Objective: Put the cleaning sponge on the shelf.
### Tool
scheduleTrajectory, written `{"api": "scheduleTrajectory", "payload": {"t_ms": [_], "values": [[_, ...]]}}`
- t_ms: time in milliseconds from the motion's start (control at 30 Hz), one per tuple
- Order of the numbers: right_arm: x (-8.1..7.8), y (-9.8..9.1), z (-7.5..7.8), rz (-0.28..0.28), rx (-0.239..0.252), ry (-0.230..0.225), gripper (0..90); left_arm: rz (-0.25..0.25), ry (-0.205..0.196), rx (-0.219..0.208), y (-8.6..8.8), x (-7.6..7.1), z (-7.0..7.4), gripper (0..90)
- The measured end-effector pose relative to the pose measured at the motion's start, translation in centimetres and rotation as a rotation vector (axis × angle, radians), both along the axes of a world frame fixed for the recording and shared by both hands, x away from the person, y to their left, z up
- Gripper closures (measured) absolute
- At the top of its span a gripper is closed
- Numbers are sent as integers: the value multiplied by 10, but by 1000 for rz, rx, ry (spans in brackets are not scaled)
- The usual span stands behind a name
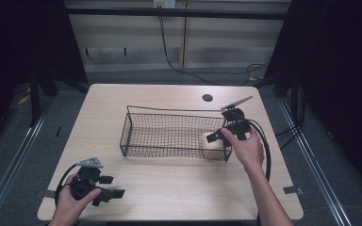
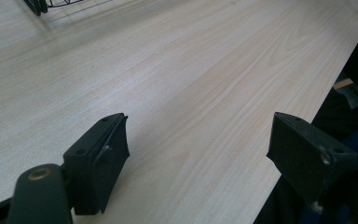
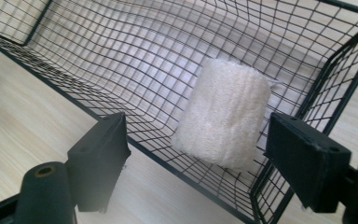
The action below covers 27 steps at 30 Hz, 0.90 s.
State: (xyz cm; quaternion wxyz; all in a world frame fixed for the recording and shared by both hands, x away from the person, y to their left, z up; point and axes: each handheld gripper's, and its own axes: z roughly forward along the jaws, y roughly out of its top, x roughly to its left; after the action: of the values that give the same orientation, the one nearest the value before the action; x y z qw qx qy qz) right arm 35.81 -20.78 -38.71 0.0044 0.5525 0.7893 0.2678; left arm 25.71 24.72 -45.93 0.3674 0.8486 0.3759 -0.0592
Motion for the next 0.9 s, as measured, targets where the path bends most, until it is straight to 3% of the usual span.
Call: {"api": "scheduleTrajectory", "payload": {"t_ms": [67,333,400,467,900], "values": [[-5,2,1,16,28,-16,218,1,0,1,0,0,0,197],[-17,2,2,16,39,-49,229,7,-2,1,0,0,0,197],[-24,2,5,24,42,-82,242,1,1,1,0,0,0,197],[-27,2,6,18,49,-88,245,2,1,0,0,0,0,197],[-62,-2,-8,16,37,-120,248,4,1,8,-1,0,-1,197]]}}
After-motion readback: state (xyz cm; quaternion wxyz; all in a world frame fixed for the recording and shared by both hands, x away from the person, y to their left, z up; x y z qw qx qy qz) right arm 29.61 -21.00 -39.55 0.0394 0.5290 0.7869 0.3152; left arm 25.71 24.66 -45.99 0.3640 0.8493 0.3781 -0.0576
